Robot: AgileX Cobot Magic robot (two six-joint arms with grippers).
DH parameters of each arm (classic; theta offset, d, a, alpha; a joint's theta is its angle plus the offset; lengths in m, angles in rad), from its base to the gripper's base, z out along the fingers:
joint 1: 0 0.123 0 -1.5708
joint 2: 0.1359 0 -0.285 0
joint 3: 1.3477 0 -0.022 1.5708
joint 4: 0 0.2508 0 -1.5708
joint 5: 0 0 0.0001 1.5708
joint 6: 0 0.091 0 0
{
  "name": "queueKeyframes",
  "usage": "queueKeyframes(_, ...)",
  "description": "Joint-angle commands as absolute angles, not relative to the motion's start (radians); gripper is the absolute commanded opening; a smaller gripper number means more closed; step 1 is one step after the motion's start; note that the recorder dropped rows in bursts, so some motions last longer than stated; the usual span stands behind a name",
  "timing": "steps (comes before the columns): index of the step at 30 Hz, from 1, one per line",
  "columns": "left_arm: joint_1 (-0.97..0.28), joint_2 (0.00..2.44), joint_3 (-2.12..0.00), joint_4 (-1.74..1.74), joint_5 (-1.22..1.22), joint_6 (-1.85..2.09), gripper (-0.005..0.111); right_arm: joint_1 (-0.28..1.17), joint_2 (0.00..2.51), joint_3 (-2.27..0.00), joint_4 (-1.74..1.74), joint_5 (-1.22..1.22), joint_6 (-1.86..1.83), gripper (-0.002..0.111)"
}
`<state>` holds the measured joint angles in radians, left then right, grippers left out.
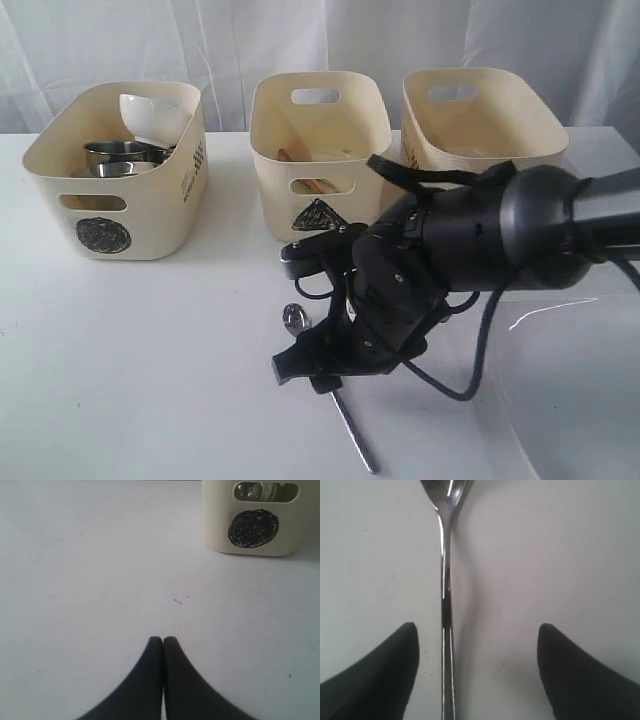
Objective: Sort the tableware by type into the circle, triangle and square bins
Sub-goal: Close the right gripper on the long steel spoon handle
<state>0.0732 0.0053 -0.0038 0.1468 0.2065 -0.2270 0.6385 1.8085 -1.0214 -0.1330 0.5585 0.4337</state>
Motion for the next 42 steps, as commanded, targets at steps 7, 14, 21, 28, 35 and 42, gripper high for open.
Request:
queueKeyframes(7,0.068,0.0,0.0,0.139,0.202,-0.229,0.0,0.628,1.854,-1.05,-0.143,0.547,0.422,0.06)
queueKeyframes(14,0.068,0.0,0.0,0.139,0.202,-0.229,0.0,0.628,1.87,-1.045,-0.144,0.483,0.422,0.058)
queueKeyframes(21,0.068,0.0,0.0,0.139,0.202,-0.229,0.0,0.628,1.915,-1.045,-0.15,0.48,0.422,0.058)
queueKeyframes(28,0.068,0.0,0.0,0.139,0.202,-0.229,0.0,0.628,1.931,-1.045,-0.15,0.484,0.422,0.046)
queueKeyframes(35,0.068,0.0,0.0,0.139,0.202,-0.229,0.0,0.628,1.931,-1.045,-0.15,0.474,0.422,0.027)
queueKeyframes(42,0.068,0.0,0.0,0.139,0.202,-0.229,0.0,0.628,1.931,-1.045,-0.134,0.49,0.422,0.027)
